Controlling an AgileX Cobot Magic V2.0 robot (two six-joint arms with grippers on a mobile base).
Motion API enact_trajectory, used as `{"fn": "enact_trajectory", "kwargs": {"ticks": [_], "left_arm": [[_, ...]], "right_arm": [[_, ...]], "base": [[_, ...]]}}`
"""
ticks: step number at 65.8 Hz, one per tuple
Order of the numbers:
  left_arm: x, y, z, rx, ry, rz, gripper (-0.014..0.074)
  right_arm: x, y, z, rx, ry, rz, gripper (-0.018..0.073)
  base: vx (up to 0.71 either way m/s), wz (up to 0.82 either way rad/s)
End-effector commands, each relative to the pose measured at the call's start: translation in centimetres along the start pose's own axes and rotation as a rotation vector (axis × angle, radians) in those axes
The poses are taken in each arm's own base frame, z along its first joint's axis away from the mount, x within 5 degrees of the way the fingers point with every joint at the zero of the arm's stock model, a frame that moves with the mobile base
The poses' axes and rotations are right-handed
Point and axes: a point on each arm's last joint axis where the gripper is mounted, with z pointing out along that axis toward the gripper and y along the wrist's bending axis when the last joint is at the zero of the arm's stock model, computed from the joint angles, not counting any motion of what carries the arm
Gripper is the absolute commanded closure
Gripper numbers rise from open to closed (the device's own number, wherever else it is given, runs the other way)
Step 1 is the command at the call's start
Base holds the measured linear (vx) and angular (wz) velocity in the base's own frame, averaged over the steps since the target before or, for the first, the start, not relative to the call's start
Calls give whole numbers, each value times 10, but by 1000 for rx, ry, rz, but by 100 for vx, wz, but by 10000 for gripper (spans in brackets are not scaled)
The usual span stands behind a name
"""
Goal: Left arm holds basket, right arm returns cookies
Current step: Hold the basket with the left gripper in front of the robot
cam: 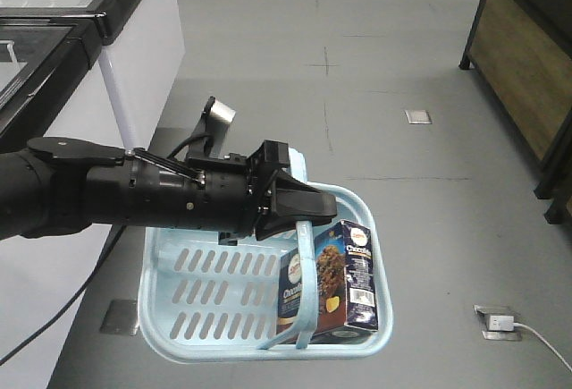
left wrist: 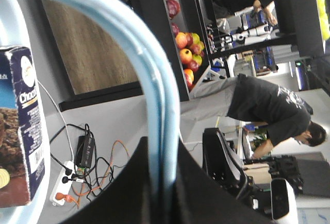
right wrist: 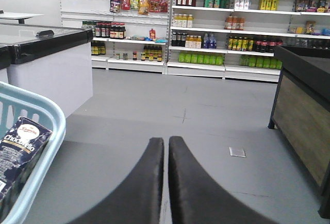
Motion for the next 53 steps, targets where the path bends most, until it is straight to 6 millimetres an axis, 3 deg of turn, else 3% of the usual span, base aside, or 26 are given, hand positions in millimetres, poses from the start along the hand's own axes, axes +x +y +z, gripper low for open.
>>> {"fn": "enact_trajectory", "kwargs": {"ticks": [1,53], "left_arm": [[5,-42,-4,175,-21,14,601],[14,-32,1,148,9,-51,599]], "right_arm": [[-1,0,0,10,-69,-12,569],[-1,0,0,10,-69,-12,569]], "base": [[0,0],[0,0]]}}
